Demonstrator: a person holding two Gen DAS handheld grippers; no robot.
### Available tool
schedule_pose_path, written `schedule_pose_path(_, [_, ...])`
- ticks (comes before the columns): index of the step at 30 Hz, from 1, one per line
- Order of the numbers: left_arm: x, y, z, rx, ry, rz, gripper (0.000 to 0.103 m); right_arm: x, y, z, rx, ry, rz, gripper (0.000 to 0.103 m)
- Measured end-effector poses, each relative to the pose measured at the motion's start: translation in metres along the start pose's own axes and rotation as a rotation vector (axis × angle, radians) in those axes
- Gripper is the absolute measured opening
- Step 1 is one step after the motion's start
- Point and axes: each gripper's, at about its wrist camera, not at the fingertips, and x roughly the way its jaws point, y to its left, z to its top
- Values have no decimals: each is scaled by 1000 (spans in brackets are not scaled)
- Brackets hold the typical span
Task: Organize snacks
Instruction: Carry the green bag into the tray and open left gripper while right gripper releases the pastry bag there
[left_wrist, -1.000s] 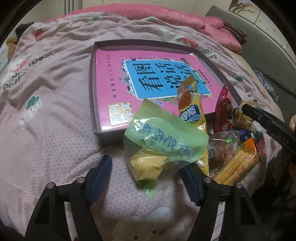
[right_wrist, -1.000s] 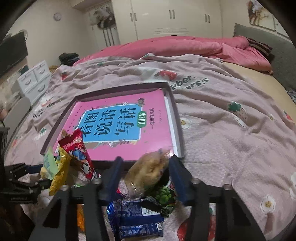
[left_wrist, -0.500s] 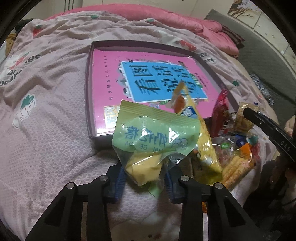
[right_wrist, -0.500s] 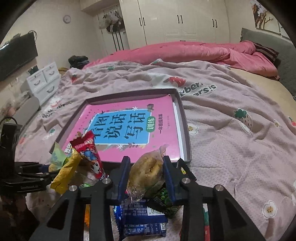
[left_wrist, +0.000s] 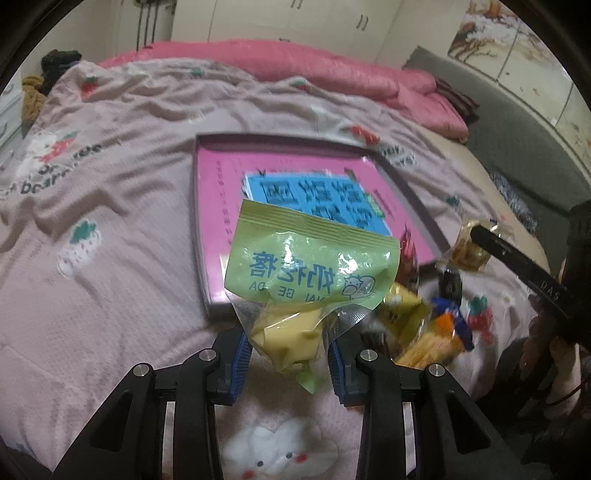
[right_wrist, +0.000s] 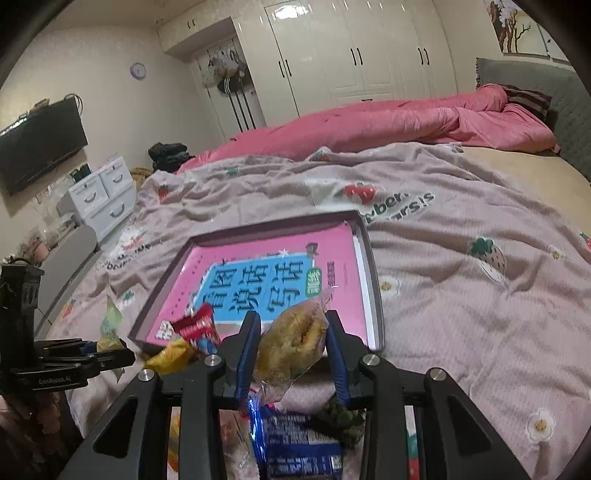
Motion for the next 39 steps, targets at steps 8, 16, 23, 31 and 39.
schedule_pose_path(8, [14, 6, 23, -23, -28, 42, 37, 16, -6, 11, 1, -11, 1, 36])
schedule_pose_path(16, [37, 8, 44, -23, -35, 87, 37, 36, -10, 15, 1, 3, -2, 36])
schedule_pose_path(23, [48, 6, 48, -15, -26, 101, 37, 47, -9, 16, -14, 11, 1, 36])
schedule_pose_path(31, [60, 5, 48, -8, -3, 105, 37, 59, -17, 15, 22, 39, 21, 36])
schedule_pose_path(39, [65, 2, 47, 4, 7, 110, 37, 68, -20, 11, 44, 73, 38, 36])
